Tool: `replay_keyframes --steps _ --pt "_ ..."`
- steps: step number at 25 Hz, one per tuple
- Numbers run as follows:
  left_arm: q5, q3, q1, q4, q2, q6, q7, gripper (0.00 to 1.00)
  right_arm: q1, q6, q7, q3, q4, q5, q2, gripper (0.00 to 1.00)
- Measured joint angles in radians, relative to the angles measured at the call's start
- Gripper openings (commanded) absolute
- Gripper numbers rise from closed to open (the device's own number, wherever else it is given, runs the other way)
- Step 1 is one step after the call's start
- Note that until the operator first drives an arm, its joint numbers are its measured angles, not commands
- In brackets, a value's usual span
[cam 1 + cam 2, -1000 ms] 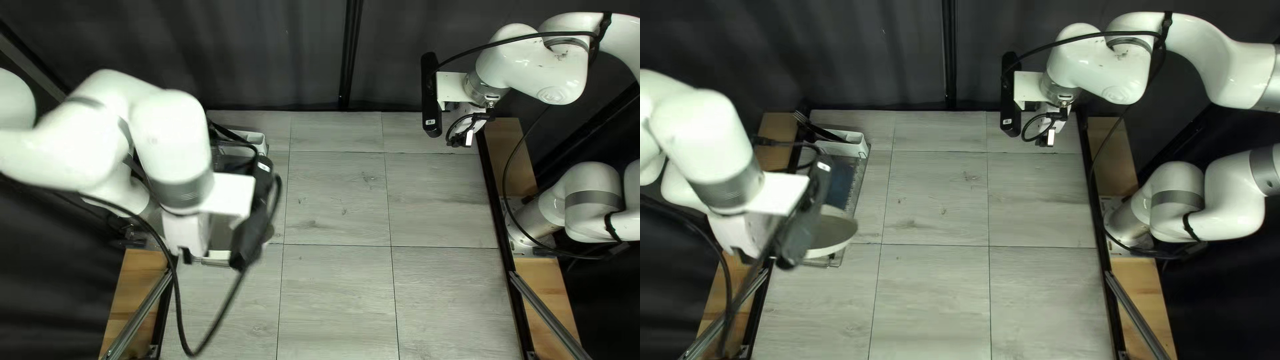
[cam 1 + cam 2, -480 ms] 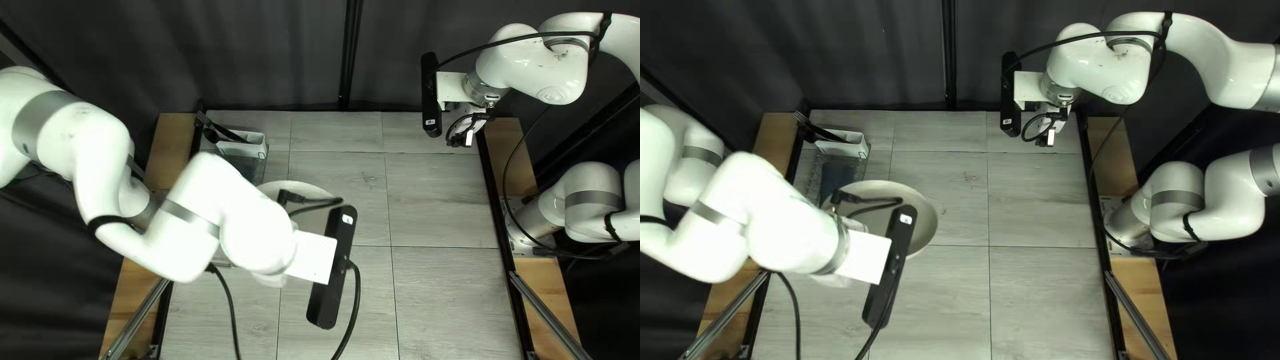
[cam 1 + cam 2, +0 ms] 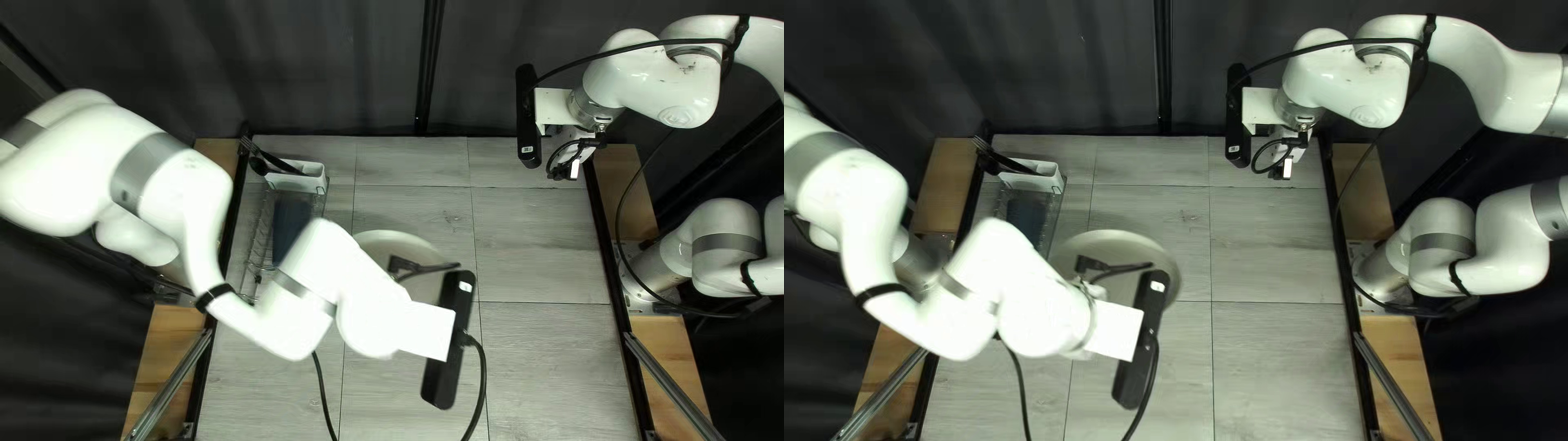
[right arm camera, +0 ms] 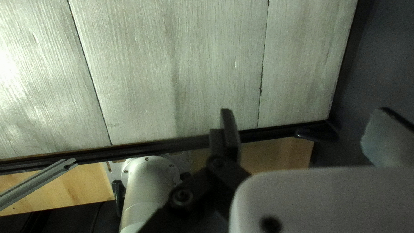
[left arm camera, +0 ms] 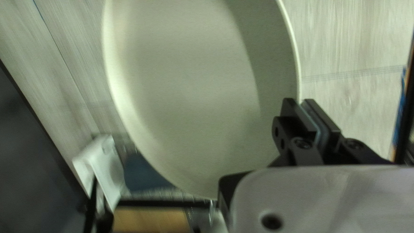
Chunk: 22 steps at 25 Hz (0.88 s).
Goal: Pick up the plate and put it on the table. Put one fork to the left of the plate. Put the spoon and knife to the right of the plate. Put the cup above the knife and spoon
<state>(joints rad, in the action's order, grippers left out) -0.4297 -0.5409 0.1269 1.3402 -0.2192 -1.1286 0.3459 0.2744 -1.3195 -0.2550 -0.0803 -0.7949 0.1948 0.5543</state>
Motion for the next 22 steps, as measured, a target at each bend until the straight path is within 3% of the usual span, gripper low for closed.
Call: replay_keyframes --steps 11,22 --pt "-0.241 0.081 -0.03 -0.023 -0.145 0.076 0.068 0.0 0.0 0.0 0.0 0.0 0.0 0.0 0.0 1.0" --pt "-0.41 0.143 -0.036 -0.111 -0.219 0.246 0.172 0.0 0.0 0.0 0.0 0.0 0.0 0.0 0.0 1.0"
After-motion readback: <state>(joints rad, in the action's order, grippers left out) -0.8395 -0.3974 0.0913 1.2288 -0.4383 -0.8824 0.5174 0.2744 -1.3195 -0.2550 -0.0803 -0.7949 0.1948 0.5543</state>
